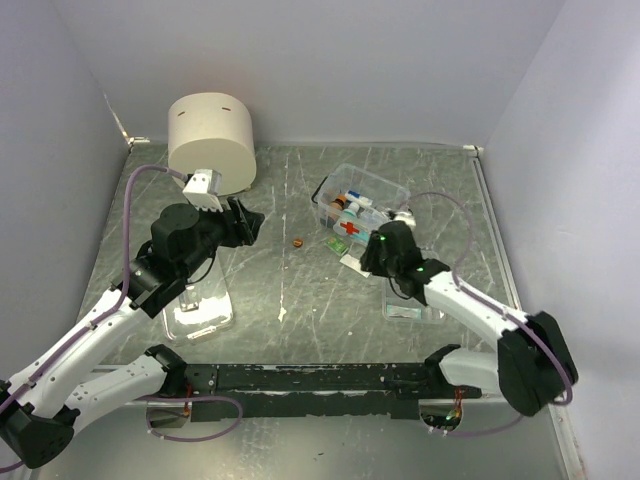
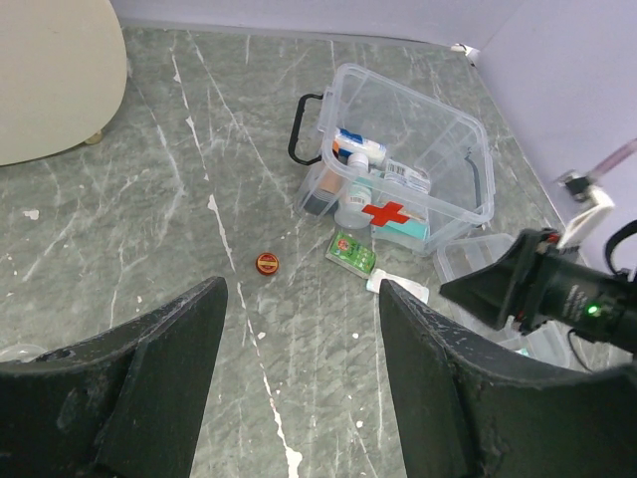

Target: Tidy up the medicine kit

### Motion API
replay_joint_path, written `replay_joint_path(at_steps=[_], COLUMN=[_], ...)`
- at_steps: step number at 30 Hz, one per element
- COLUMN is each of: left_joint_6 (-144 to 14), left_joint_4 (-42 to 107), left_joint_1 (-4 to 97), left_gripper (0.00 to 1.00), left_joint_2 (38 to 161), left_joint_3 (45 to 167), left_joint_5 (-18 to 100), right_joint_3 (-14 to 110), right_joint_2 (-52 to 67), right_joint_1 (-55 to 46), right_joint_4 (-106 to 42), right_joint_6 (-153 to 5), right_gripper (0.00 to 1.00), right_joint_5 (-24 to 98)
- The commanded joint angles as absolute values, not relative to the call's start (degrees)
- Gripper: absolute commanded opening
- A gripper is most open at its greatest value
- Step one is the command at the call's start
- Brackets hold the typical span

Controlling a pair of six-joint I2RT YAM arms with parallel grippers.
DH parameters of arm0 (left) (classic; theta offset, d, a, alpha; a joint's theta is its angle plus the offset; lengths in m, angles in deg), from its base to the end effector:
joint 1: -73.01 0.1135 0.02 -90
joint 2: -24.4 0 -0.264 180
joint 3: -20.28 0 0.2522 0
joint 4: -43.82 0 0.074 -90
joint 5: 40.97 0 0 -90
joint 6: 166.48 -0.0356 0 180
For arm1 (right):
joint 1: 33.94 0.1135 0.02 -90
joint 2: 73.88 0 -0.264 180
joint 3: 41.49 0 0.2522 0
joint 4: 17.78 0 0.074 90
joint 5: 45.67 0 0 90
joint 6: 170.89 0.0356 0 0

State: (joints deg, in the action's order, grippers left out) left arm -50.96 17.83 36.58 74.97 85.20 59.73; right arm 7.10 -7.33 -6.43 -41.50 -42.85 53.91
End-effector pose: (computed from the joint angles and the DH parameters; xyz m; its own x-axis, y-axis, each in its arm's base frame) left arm 0.1676 -0.1155 0.3579 -0.3349 -0.2790 -0.9000 0.3246 0.8625 -0.3882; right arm 0.2124 0.1039 0.2054 -0.6772 0.3324 -0.6564 0.0915 0.9233 0.3731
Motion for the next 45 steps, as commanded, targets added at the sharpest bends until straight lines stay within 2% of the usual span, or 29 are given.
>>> replay_joint_path(at_steps=[1,9,14,20,27,30,33,35,45], left_joint_6=[-51.03,-51.23,-51.31,-51.19,-51.31,-51.23,-51.13,-51.14,-51.07], left_joint_4=[18.73,18.44,18.44,18.61,18.30,18.47,18.74,18.50,18.72], left_joint_1=[36.68,36.71,36.66,36.64,36.70,36.66,36.71,36.71,36.66], left_gripper=[0.73,0.73,0.73,0.73,0.73,0.73,0.73,0.73,0.73], left_joint_2=[74.63,74.76,74.87,75.09,74.80,74.65,74.88,75.10,74.58], left_joint_3=[85.06,85.20,85.29,85.19,85.29,85.14,85.11,85.28,85.10], left_joint_5=[60.70,61.22,61.28,61.03,61.52,61.54,60.95,60.83,60.98], right_joint_3=[10.49,13.28,14.95,16.07,17.88,18.39,18.97,19.00,18.83], right_joint_2=[-1.15,9.34,13.56,16.60,19.03,19.10,20.00,20.15,9.94], right_joint_1=[-0.33,1.58,1.50,1.00,0.60,0.60,0.59,0.61,1.00], right_joint_4=[-34.65,-32.42,-33.57,-32.99,-34.95,-36.27,-37.85,-38.73,-47.92], right_joint_6=[-59.20,-65.73,-65.96,-68.35,-68.78,-67.55,-66.09,-65.08,-56.32], right_gripper=[0.41,0.38,0.48,0.48,0.36,0.24,0.08,0.01,0.00], right_joint_5=[55.48,59.69,64.11,60.70,56.81,55.01,53.72,53.72,55.06])
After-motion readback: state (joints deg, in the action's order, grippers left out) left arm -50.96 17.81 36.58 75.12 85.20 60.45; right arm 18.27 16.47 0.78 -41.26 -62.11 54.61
